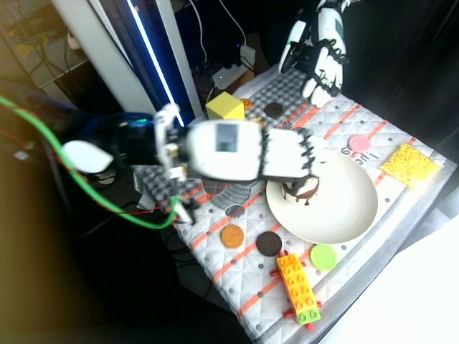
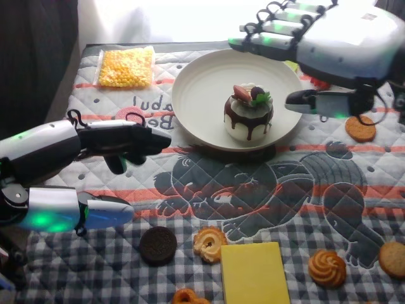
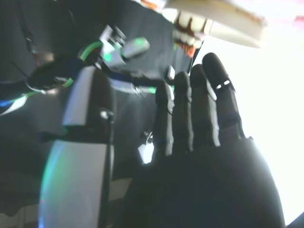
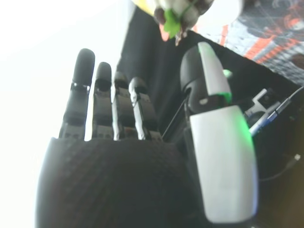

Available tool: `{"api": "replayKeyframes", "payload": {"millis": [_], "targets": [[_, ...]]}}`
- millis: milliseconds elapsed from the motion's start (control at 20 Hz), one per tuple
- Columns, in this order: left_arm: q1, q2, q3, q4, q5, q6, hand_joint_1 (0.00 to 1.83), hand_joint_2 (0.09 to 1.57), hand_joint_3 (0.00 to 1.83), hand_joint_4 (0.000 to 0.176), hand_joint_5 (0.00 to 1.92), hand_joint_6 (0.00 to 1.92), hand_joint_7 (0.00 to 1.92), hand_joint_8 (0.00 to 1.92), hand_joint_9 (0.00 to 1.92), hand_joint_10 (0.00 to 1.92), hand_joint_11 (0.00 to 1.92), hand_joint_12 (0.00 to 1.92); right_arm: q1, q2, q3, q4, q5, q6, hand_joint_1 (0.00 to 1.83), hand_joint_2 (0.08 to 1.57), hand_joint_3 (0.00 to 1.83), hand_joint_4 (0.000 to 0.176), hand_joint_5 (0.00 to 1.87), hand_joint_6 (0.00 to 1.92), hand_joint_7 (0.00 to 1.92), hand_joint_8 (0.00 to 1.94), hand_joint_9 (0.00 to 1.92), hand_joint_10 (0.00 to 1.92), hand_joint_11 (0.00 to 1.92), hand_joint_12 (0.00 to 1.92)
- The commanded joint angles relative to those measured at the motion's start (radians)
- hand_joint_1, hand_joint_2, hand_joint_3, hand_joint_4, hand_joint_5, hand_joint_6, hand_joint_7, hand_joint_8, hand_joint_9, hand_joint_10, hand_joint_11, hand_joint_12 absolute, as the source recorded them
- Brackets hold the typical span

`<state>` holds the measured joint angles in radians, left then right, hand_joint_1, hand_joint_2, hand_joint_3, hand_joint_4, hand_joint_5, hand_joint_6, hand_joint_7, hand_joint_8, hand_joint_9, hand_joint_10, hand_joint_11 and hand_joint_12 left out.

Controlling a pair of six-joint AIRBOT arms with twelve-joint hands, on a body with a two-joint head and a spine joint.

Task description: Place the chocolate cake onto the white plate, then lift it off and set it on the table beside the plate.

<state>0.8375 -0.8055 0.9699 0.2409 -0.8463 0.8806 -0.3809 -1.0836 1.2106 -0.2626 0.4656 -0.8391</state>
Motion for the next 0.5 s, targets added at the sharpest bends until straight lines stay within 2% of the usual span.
{"api": "replayKeyframes", "payload": {"millis": [0, 50, 100, 150, 200, 250, 300, 400, 450], "targets": [[-0.003, 0.008, -0.006, -0.014, -0.119, -0.015, 1.07, 1.19, 0.00, 0.000, 0.31, 0.27, 0.32, 0.22, 0.07, 1.00, 0.00, 1.58, 0.020, -0.013, 0.015, 0.011, 0.074, -0.001, 1.10, 1.19, 0.00, 0.000, 0.16, 0.03, 0.15, 0.02, 0.12, 0.57, 0.00, 1.60], [-0.001, 0.009, -0.008, -0.008, -0.115, -0.019, 1.07, 1.19, 0.00, 0.000, 0.31, 0.27, 0.32, 0.22, 0.07, 1.00, 0.00, 1.58, 0.024, -0.027, 0.024, 0.009, 0.063, -0.001, 1.10, 1.19, 0.00, 0.000, 0.16, 0.03, 0.15, 0.02, 0.12, 0.57, 0.00, 1.60], [-0.001, 0.011, -0.010, 0.003, -0.108, -0.026, 1.01, 1.21, 0.00, 0.000, 0.34, 0.25, 0.25, 0.46, 0.08, 1.01, 0.00, 1.56, 0.027, -0.045, 0.036, 0.005, 0.048, -0.001, 1.10, 1.17, 0.00, 0.000, 0.19, 0.02, 0.19, 0.01, 0.08, 0.51, 0.00, 1.55], [0.000, 0.011, -0.010, 0.008, -0.106, -0.030, 0.98, 1.23, 0.00, 0.000, 0.34, 0.26, 0.21, 0.56, 0.11, 1.06, 0.00, 1.59, 0.028, -0.055, 0.042, 0.004, 0.041, -0.001, 1.11, 1.17, 0.00, 0.000, 0.17, 0.01, 0.16, 0.01, 0.07, 0.50, 0.00, 1.60], [0.000, 0.012, -0.011, 0.013, -0.103, -0.034, 0.93, 1.24, 0.01, 0.000, 0.33, 0.27, 0.19, 0.59, 0.09, 1.04, 0.00, 1.57, 0.028, -0.067, 0.047, 0.003, 0.029, -0.001, 1.09, 1.17, 0.00, 0.000, 0.17, 0.01, 0.15, 0.00, 0.09, 0.51, 0.00, 1.63], [0.000, 0.011, -0.011, 0.016, -0.102, -0.036, 0.90, 1.25, 0.01, 0.002, 0.34, 0.28, 0.18, 0.60, 0.08, 1.03, 0.00, 1.56, 0.028, -0.079, 0.054, -0.007, 0.012, -0.001, 1.05, 1.17, 0.00, 0.000, 0.18, 0.01, 0.18, 0.01, 0.08, 0.69, 0.00, 1.76], [0.000, 0.011, -0.011, 0.016, -0.103, -0.036, 0.88, 1.26, 0.00, 0.006, 0.33, 0.31, 0.16, 0.63, 0.04, 1.03, 0.00, 1.54, 0.029, -0.086, 0.058, -0.014, -0.001, -0.001, 1.02, 1.16, 0.00, 0.000, 0.18, 0.00, 0.22, 0.01, 0.08, 0.75, 0.00, 1.76], [0.000, 0.011, -0.010, 0.010, -0.107, -0.036, 0.90, 1.26, 0.00, 0.000, 0.33, 0.34, 0.16, 0.64, 0.04, 1.02, 0.00, 1.58, 0.031, -0.105, 0.071, -0.028, -0.030, -0.002, 1.01, 1.17, 0.00, 0.000, 0.16, 0.00, 0.24, 0.02, 0.10, 0.78, 0.00, 1.74], [0.000, 0.009, -0.009, 0.008, -0.107, -0.036, 0.94, 1.25, 0.00, 0.000, 0.32, 0.35, 0.15, 0.64, 0.07, 1.05, 0.00, 1.60, 0.033, -0.117, 0.079, -0.037, -0.045, -0.002, 1.05, 1.17, 0.00, 0.000, 0.17, 0.00, 0.23, 0.00, 0.11, 0.61, 0.00, 1.61]]}}
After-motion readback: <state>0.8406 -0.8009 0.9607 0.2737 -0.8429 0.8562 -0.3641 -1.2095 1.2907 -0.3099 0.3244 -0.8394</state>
